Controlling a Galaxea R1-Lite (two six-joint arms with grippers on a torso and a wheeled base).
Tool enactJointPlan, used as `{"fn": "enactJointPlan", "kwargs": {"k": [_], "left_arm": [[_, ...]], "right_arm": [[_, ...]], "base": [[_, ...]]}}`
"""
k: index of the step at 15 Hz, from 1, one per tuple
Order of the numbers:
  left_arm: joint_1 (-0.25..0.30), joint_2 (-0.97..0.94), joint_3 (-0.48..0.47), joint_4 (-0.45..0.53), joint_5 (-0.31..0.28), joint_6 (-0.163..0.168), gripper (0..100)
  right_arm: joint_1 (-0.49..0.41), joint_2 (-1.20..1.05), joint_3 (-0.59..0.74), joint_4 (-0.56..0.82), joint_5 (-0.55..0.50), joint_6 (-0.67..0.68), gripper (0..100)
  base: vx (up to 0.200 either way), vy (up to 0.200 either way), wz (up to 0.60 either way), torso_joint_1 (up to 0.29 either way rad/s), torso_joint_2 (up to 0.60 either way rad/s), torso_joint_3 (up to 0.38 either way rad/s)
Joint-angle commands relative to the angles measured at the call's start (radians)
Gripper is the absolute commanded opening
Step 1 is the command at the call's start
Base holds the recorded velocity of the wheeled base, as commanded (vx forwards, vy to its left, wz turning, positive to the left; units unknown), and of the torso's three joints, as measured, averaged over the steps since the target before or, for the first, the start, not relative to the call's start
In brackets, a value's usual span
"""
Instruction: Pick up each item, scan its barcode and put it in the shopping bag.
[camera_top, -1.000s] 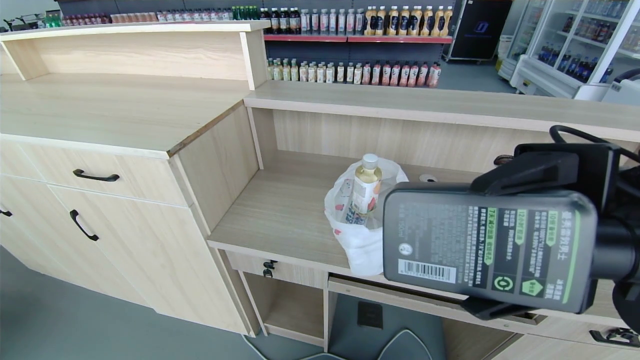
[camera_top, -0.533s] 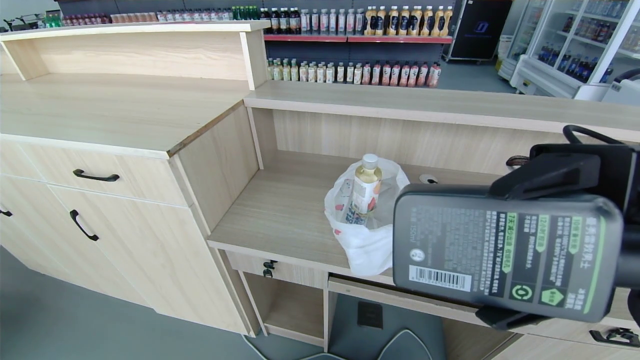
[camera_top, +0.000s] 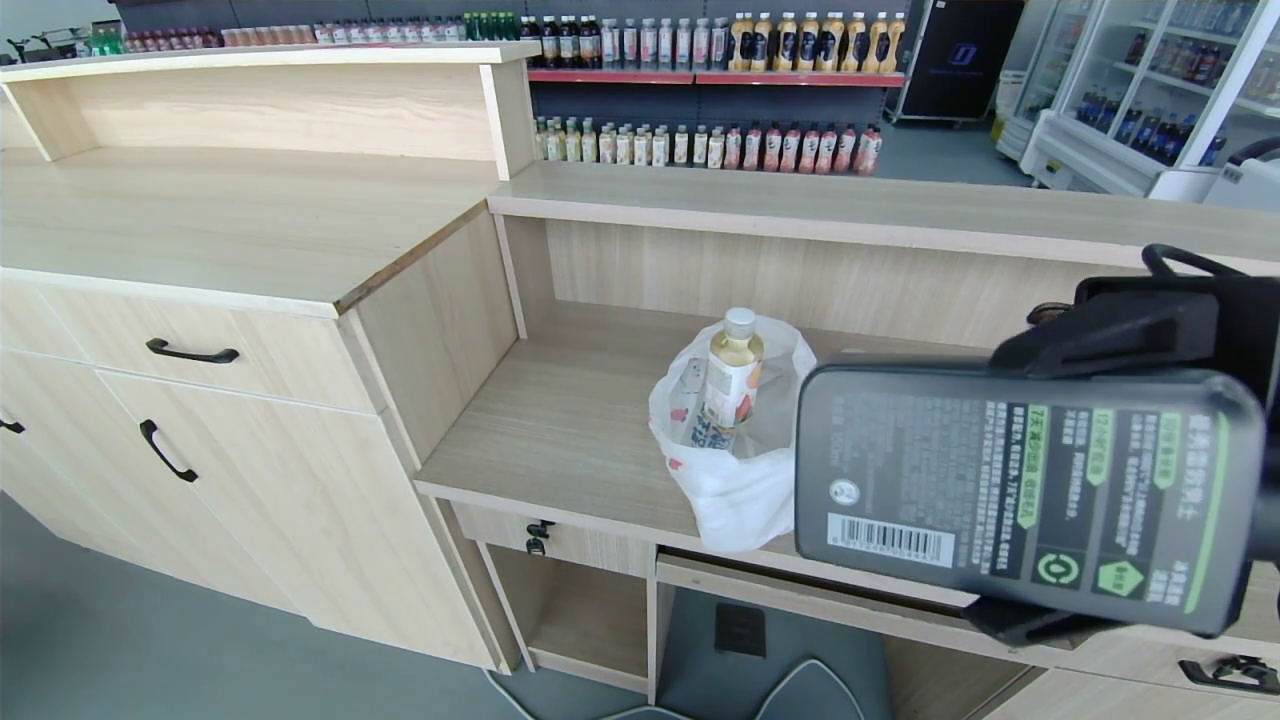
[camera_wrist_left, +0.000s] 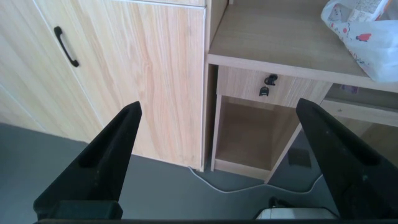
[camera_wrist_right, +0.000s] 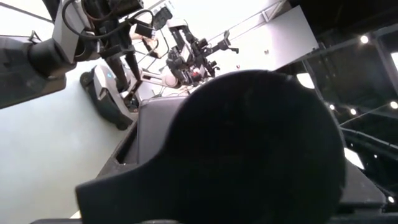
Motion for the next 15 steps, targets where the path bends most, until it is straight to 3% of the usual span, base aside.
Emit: {"fn": "enactJointPlan", "kwargs": {"k": [1,2,3,4,5,6,9,15], "left_arm": [[0.000,0.000,0.000,0.000,0.000,0.000,100],[0.000,0.000,0.000,0.000,0.000,0.000,100],[0.000,0.000,0.000,0.000,0.000,0.000,100],[0.000,0.000,0.000,0.000,0.000,0.000,100],[0.000,0.000,0.000,0.000,0.000,0.000,100],[0.000,0.000,0.000,0.000,0.000,0.000,100],[0.000,0.000,0.000,0.000,0.000,0.000,100],[0.000,0.000,0.000,0.000,0.000,0.000,100]], "right_arm": [[-0.056,-0.018,-0.012,0.070,-0.132,0.006,0],[-0.113,-0.020,-0.034,0.129,-0.290,0.006,0],[-0.244,-0.028,-0.063,0.274,-0.649,0.014,0],[-0.310,-0.058,-0.061,0.372,-0.879,0.017,0],[-0.360,-0.075,-0.055,0.452,-1.020,0.036,0],[-0.478,-0.104,-0.017,0.590,-1.166,0.108,0],[-0.656,-0.146,0.067,0.694,-1.183,0.117,0],[-0.820,-0.146,0.120,0.722,-1.184,0.114,0]], "base": [[0.000,0.000,0.00,0.000,0.00,0.000],[0.000,0.000,0.00,0.000,0.00,0.000],[0.000,0.000,0.00,0.000,0.00,0.000],[0.000,0.000,0.00,0.000,0.00,0.000],[0.000,0.000,0.00,0.000,0.00,0.000],[0.000,0.000,0.00,0.000,0.00,0.000],[0.000,0.000,0.00,0.000,0.00,0.000],[0.000,0.000,0.00,0.000,0.00,0.000]]}}
